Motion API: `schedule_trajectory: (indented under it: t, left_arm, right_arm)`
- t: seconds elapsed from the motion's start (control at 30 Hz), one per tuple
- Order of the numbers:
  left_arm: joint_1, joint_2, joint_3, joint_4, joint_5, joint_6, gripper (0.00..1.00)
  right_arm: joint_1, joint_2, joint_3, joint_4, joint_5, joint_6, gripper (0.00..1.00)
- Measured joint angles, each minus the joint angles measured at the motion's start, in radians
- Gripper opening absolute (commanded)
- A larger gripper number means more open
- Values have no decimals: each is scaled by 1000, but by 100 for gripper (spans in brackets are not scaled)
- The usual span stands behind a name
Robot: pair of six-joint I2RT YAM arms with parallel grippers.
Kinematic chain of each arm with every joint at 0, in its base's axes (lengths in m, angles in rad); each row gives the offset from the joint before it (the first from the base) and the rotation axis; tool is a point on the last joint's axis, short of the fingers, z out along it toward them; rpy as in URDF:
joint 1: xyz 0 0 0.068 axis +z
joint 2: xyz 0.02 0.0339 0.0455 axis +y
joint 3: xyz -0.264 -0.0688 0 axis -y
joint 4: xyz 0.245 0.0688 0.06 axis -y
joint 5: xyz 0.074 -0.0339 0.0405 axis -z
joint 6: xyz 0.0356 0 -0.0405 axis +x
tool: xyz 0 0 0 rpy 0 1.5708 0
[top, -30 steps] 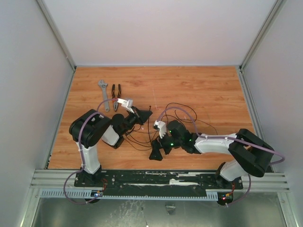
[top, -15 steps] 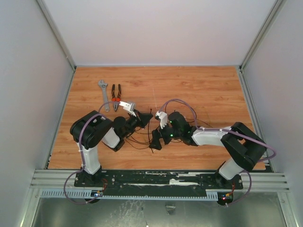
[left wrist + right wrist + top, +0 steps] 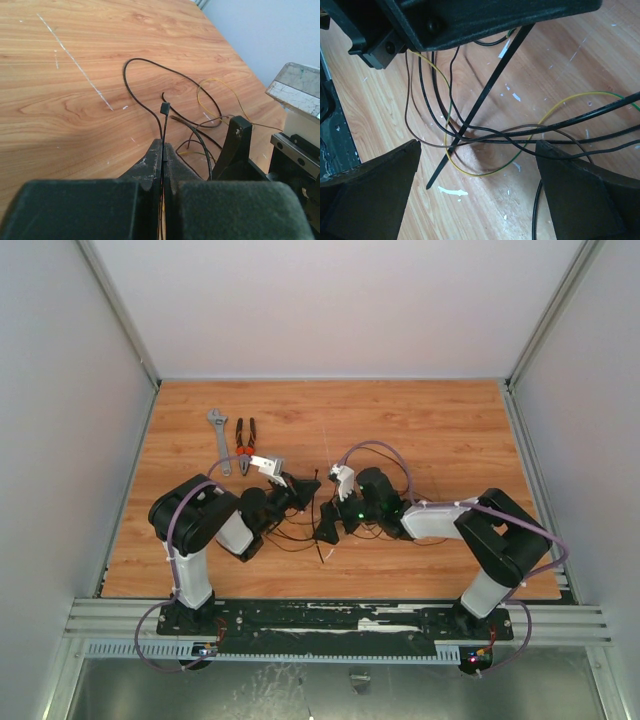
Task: Zip-tie the wires
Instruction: Tie the cable at the center of the board.
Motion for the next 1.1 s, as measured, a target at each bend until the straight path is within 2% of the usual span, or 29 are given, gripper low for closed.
schedule_trajectory:
  t: [0.4,0.77,1.1]
  left_arm:
    - [-5,0,-30,0,-34,0,0]
    - [-5,0,-30,0,-45,1,0]
    - [-5,-1,-30,0,-39,27,0]
  right_arm:
    - [-8,35,37,9,2,-6,99]
    - [-1,-200,-56,-146,-53,-53,99]
    - [79,-181,-118,-176,-119,-35,99]
